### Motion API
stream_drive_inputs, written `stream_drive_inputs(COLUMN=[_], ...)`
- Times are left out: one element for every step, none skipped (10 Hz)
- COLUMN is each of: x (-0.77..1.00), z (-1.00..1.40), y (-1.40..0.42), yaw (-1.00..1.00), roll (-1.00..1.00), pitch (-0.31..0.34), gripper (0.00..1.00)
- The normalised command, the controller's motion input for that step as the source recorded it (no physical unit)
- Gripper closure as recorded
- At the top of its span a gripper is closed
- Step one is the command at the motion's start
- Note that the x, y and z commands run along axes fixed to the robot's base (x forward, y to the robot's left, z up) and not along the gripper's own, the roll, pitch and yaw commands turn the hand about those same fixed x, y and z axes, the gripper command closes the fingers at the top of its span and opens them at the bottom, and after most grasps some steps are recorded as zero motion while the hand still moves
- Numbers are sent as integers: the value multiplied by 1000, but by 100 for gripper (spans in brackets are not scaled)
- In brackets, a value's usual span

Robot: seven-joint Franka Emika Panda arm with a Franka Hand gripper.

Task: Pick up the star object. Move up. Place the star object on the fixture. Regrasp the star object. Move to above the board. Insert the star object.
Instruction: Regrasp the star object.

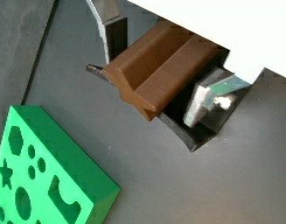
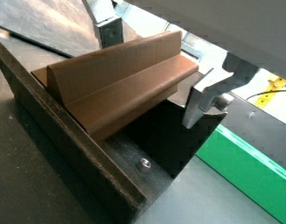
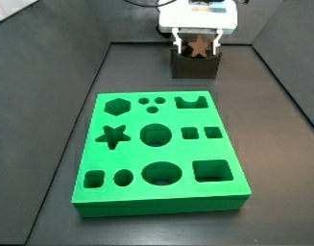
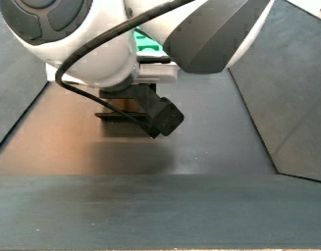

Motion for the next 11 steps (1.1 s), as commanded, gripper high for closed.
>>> stream_drive_inputs(x=[0,-5,-14,-21,-33,-33,-35,-32,-27,-134,-119], z=[1000,1000,1000,1000,1000,842,723,475,231,767,708], y=[0,3,4,1,3,4,6,6,6,-838,-837], yaw=[-78,-67,-46,-27,-13,-2,4,10,13,57,56], roll=[-61,-51,-27,-4,23,33,36,45,48,1000,1000], pitch=[1,1,-1,-6,-8,-2,8,21,42,56,56], gripper=[0,0,0,0,0,0,0,0,0,0,0])
